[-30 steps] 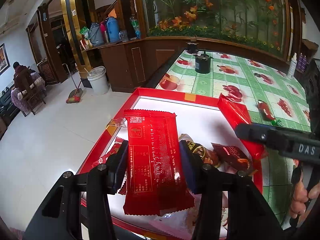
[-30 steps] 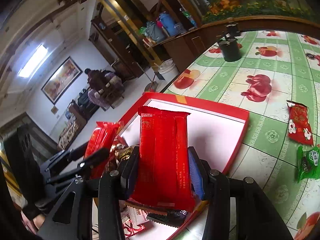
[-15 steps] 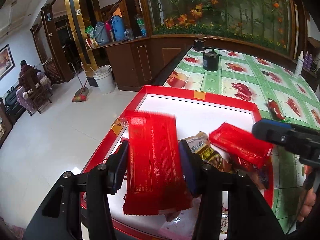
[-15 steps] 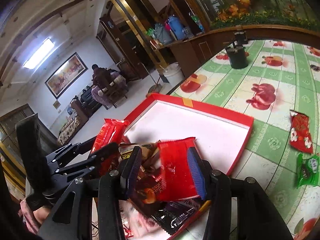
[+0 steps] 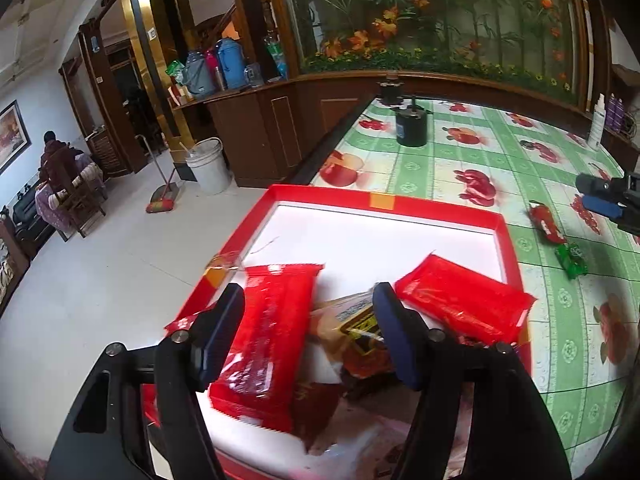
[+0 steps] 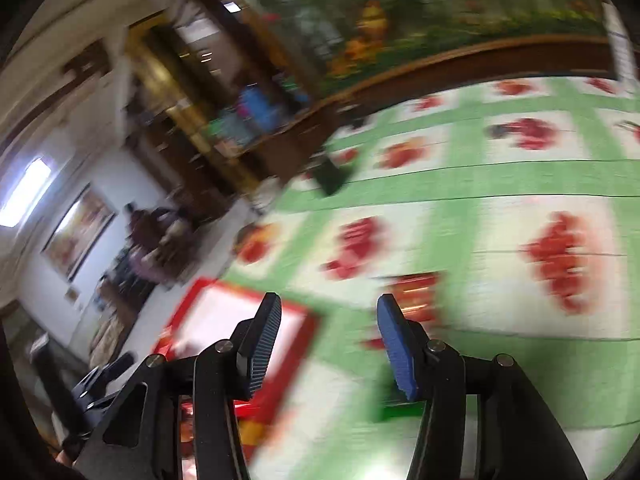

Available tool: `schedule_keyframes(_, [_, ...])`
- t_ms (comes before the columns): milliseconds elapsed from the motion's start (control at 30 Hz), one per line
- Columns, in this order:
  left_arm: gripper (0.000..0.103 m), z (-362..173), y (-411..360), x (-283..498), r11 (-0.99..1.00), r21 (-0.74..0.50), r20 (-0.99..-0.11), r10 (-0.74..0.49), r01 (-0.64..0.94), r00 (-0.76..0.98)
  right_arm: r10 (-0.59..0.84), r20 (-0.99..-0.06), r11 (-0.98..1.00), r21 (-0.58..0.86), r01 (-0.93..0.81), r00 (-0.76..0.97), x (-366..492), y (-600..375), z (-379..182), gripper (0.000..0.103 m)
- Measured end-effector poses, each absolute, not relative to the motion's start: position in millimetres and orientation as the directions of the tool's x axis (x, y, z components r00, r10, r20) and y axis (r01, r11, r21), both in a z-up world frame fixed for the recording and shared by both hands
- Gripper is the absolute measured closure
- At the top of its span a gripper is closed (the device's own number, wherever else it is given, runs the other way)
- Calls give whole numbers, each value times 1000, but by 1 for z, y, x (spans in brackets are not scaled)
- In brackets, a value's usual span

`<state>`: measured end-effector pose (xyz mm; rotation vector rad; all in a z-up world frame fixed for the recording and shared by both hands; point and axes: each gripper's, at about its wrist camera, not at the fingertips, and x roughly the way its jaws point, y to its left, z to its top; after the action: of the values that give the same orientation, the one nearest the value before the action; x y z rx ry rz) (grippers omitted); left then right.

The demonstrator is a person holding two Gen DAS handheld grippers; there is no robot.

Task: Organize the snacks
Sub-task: 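Grasp green packet with right tool while left tool grasps red-white packet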

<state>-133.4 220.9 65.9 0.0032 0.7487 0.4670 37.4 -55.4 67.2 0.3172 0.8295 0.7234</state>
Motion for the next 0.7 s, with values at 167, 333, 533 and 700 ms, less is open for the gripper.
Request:
schedule_keyframes(167, [37, 68, 201, -118, 916, 162, -664, 377, -368, 646, 599, -658, 800, 466, -379, 456, 59, -83, 51, 51])
schedule_keyframes(333, [36, 70, 183, -108, 928, 164, -665, 354, -335, 657, 525, -754, 818, 319, -478, 395, 47, -47, 42, 51])
schedule_keyframes(533, [36, 74, 172, -97, 938, 149, -676, 327, -312, 660, 395, -821, 831, 129, -541, 411, 27, -10, 26, 57])
schedule_keyframes(700, [37, 83, 143, -74, 966, 130, -686, 251, -225, 683, 339, -834, 858, 84, -507, 435, 32, -26, 24, 71])
